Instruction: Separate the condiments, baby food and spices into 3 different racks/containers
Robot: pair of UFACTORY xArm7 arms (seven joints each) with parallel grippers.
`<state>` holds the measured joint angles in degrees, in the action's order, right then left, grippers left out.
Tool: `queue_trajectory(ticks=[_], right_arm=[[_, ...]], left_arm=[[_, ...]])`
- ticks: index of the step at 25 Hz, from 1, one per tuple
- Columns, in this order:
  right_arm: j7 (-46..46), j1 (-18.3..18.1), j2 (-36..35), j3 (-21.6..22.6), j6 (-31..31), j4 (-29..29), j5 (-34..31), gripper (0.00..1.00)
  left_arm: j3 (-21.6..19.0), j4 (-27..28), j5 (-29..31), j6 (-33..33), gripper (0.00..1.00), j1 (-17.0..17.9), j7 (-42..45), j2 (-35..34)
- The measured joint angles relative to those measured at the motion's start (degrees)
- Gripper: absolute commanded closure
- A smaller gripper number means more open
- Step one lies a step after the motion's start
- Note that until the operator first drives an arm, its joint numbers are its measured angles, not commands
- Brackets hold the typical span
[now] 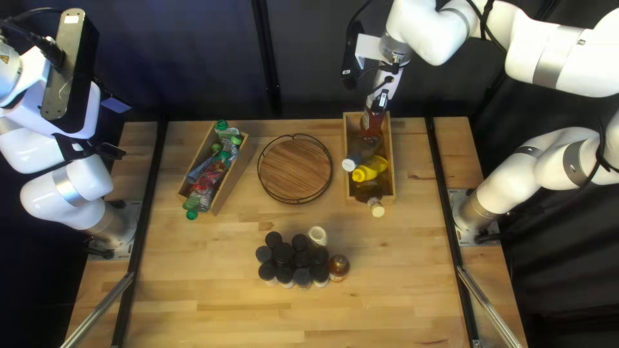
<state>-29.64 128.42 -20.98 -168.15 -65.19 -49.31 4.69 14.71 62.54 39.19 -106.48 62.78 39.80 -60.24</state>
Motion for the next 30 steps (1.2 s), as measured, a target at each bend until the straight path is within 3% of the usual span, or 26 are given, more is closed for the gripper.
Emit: queue_trajectory(ticks=[8,9,12,14,22,30], right_arm=[[3.00,-0.38,-0.55,0.97,2.50,3.47,-0.91,1.00],[3.27,-0.43,-0.68,1.03,2.69,3.82,-0.97,0.94],[4.14,-0.61,-0.92,1.22,3.37,4.85,-1.18,0.18],[4.55,-0.67,-0.92,1.34,3.60,5.06,-1.23,0.00],[4.97,0.74,-2.83,2.08,1.51,3.74,0.34,0.00],[0.74,7.58,-6.95,2.55,-1.68,1.63,8.97,0.00]], left_arm=[[0.00,0.00,0.00,0.00,0.00,0.00,0.00,0.00],[0.00,0.00,0.00,0.00,0.00,0.00,0.00,0.00],[0.00,0.00,0.00,0.00,0.00,0.00,0.00,0.00],[0.00,0.00,0.00,0.00,0.00,0.00,0.00,0.00],[0.00,0.00,0.00,0.00,0.00,0.00,0.00,0.00],[0.00,0.00,0.00,0.00,0.00,0.00,0.00,0.00]])
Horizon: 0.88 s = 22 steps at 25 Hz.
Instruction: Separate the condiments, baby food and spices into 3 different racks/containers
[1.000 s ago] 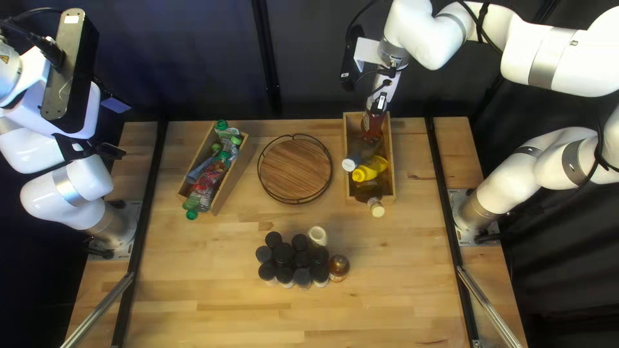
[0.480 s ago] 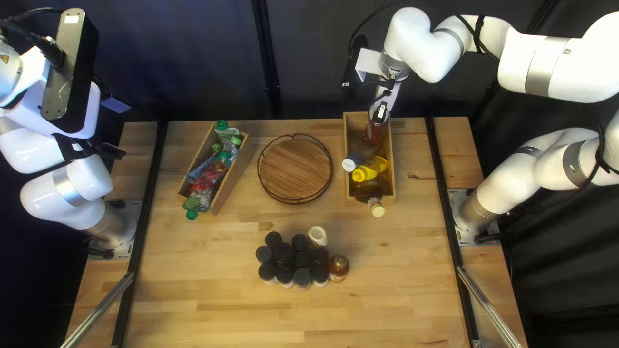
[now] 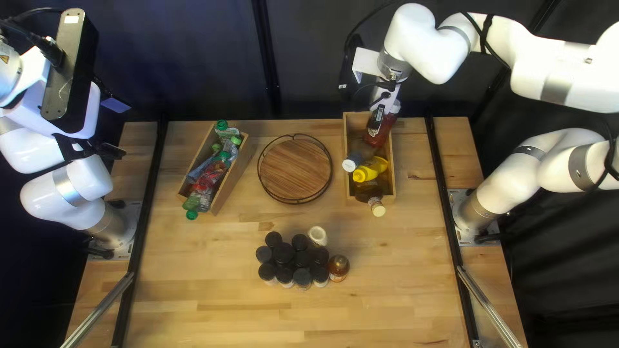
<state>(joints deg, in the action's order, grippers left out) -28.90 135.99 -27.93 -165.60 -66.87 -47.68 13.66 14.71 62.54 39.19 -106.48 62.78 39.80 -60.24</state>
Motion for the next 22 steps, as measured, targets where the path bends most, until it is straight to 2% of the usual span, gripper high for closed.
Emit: queue_trajectory(ticks=[5,12,17,22], right_arm=[[-4.38,6.17,-1.23,0.64,0.28,-0.04,8.14,0.00],[-6.26,13.87,-0.84,6.08,3.87,0.79,16.00,0.00],[-4.50,17.21,0.49,12.00,8.17,2.08,17.86,0.00],[1.94,17.96,3.26,19.79,11.10,1.78,14.69,0.00]], left_arm=[[0.00,0.00,0.00,0.00,0.00,0.00,0.00,0.00],[0.00,0.00,0.00,0.00,0.00,0.00,0.00,0.00],[0.00,0.00,0.00,0.00,0.00,0.00,0.00,0.00],[0.00,0.00,0.00,0.00,0.00,0.00,0.00,0.00]])
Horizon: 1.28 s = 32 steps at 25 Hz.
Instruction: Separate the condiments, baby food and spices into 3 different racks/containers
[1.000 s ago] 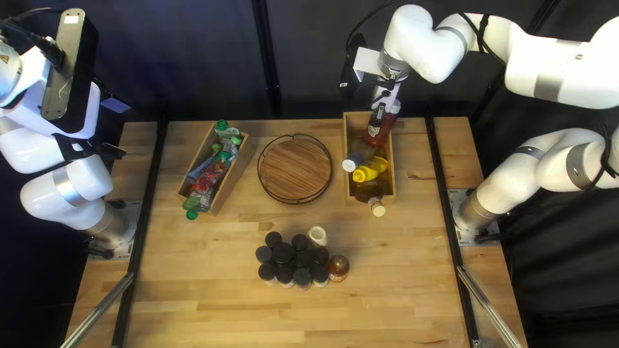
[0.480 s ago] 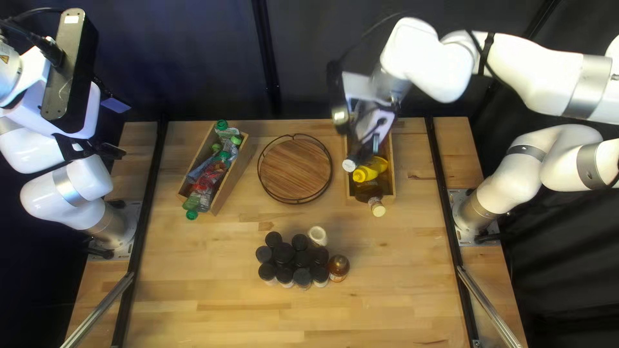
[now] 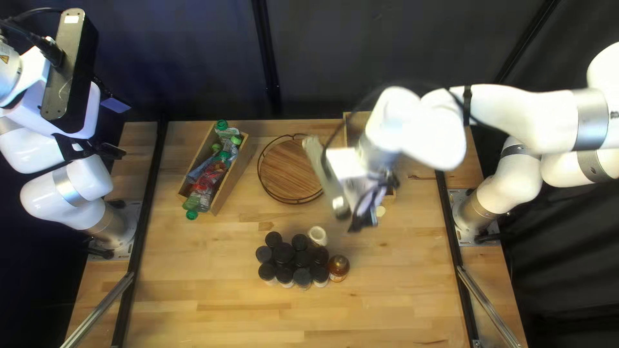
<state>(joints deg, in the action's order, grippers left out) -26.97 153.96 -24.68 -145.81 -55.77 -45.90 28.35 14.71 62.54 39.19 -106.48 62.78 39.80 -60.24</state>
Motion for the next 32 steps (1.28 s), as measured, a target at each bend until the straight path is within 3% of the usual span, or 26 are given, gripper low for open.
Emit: queue_trajectory(ticks=[9,22,23,25,28,32], right_arm=[[14.37,-2.28,7.15,11.96,3.83,-0.72,-9.37,0.00],[30.35,-6.61,17.67,20.53,12.43,0.28,-25.20,0.02],[31.20,-6.83,18.28,20.77,12.95,0.39,-26.30,0.92],[33.11,-7.32,19.85,21.22,13.84,0.46,-28.80,0.99],[34.36,-7.70,20.79,21.40,14.19,0.36,-30.42,1.00],[31.71,-6.89,18.08,20.55,13.25,0.38,-27.13,1.00]], left_arm=[[0.00,0.00,0.00,0.00,0.00,0.00,0.00,0.00],[0.00,0.00,0.00,0.00,0.00,0.00,0.00,0.00],[0.00,0.00,0.00,0.00,0.00,0.00,0.00,0.00],[0.00,0.00,0.00,0.00,0.00,0.00,0.00,0.00],[0.00,0.00,0.00,0.00,0.00,0.00,0.00,0.00],[0.00,0.00,0.00,0.00,0.00,0.00,0.00,0.00]])
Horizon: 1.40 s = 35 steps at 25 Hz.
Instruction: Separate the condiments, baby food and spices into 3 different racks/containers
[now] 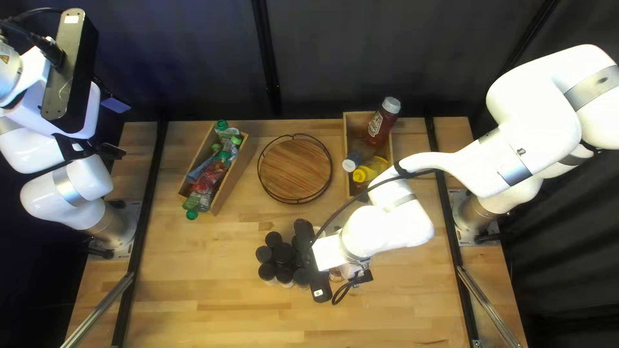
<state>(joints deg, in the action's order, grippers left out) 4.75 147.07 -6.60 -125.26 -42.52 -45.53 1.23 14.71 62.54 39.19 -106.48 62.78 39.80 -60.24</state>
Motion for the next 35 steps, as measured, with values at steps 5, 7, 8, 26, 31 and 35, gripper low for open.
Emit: queue_trajectory(ticks=[5,7,8,26,31,35], right_arm=[[-7.90,3.83,-8.09,-5.49,-5.09,0.28,8.58,1.00],[-11.37,5.42,-11.58,-8.95,-8.31,0.21,11.63,1.00],[-12.99,6.02,-13.00,-10.69,-10.03,0.06,12.80,1.00],[-37.26,-0.10,-19.73,-39.33,-29.56,-7.96,12.86,1.00],[-39.57,-3.69,-18.62,-43.01,-26.68,-8.10,10.07,1.00],[-39.04,-6.02,-17.60,-43.85,-23.75,-7.77,6.99,1.00]], left_arm=[[0.00,0.00,0.00,0.00,0.00,0.00,0.00,0.00],[0.00,0.00,0.00,0.00,0.00,0.00,0.00,0.00],[0.00,0.00,0.00,0.00,0.00,0.00,0.00,0.00],[0.00,0.00,0.00,0.00,0.00,0.00,0.00,0.00],[0.00,0.00,0.00,0.00,0.00,0.00,0.00,0.00],[0.00,0.00,0.00,0.00,0.00,0.00,0.00,0.00]])
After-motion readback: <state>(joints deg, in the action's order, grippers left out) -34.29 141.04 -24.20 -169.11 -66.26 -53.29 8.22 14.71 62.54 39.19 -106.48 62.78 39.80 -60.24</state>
